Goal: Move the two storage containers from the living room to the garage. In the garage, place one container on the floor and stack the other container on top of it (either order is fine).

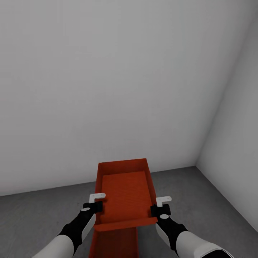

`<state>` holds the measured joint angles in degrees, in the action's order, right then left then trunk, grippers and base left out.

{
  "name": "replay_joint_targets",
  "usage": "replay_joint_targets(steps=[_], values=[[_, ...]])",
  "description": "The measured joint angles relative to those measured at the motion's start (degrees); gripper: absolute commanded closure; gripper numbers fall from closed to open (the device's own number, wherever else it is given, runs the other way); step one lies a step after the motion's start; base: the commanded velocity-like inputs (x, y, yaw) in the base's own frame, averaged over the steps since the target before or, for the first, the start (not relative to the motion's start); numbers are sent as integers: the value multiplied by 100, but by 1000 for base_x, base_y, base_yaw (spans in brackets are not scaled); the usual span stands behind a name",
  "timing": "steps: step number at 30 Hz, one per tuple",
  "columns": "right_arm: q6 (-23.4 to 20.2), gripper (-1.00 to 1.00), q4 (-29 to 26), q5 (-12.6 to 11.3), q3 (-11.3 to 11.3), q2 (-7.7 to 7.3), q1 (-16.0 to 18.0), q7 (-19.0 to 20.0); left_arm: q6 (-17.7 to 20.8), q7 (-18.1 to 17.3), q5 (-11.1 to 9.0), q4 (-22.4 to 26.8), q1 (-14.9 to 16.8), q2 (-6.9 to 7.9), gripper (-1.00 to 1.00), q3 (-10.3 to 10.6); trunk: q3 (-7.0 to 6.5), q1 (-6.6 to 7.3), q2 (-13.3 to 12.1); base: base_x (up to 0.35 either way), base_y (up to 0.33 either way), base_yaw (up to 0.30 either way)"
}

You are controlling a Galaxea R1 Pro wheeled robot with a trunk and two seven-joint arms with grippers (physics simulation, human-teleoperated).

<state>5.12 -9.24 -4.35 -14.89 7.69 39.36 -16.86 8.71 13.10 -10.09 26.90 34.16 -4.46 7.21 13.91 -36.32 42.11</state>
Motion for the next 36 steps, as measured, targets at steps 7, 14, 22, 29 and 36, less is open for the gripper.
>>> replay_joint_targets(steps=[7,14,22,29,36], values=[[-5,100,0,0,-2,0,0,0,0,-1,-4,-5,0,0,100,0,65,0,0,0,0,0],[-7,100,0,1,-2,0,0,0,0,0,-5,-5,0,0,100,0,130,0,0,0,0,0],[-7,100,5,0,-2,1,0,0,0,-2,-6,-9,-1,1,100,0,204,0,0,0,0,0],[-7,100,8,1,-1,2,0,0,0,-2,-7,-13,0,1,100,0,269,0,0,0,0,0],[-7,100,8,1,-1,2,0,0,0,-2,-7,-11,-2,1,100,0,334,0,1,0,0,0]])
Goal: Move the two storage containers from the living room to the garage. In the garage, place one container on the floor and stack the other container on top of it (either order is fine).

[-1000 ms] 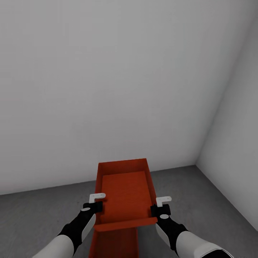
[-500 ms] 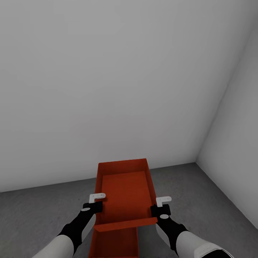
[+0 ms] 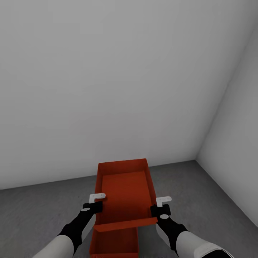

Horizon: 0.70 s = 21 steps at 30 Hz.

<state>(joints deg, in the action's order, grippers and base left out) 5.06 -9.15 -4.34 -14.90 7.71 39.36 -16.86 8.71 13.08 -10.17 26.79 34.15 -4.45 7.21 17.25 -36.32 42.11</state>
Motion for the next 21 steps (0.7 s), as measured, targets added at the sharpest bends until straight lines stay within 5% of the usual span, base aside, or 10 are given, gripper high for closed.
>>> replay_joint_targets(steps=[21], values=[[0,100,0,0,2,-6,0,9,0,10,1,-1,0,-7,100,1,195,0,0,0,0,0]])
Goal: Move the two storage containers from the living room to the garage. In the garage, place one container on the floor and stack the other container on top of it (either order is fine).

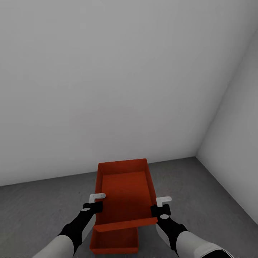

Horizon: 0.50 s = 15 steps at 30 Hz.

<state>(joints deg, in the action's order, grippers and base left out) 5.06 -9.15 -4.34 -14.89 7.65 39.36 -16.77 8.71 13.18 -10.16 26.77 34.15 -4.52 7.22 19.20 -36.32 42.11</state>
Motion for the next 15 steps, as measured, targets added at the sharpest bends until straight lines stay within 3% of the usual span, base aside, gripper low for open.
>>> replay_joint_targets(steps=[15], values=[[0,100,0,1,1,0,0,0,0,0,1,0,0,0,100,0,139,0,0,0,0,0]])
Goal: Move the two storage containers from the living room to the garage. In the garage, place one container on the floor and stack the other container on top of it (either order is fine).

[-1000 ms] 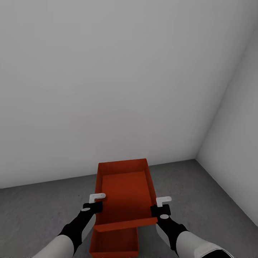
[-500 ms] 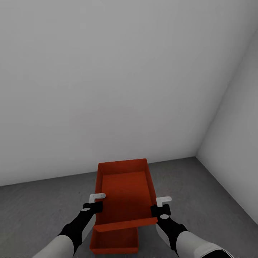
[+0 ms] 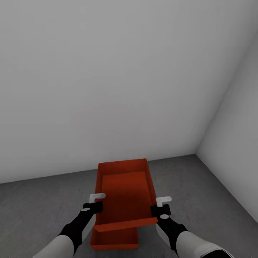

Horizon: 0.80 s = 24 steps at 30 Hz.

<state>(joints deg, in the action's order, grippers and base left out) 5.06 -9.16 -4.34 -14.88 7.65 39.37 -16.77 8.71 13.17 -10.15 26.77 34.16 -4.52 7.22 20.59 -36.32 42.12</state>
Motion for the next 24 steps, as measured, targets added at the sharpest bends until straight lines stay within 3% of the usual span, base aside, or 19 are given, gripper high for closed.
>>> replay_joint_targets(steps=[24], values=[[-10,100,-2,3,-4,11,0,-16,2,-17,-6,-1,0,12,100,-1,58,1,1,9,7,0]])
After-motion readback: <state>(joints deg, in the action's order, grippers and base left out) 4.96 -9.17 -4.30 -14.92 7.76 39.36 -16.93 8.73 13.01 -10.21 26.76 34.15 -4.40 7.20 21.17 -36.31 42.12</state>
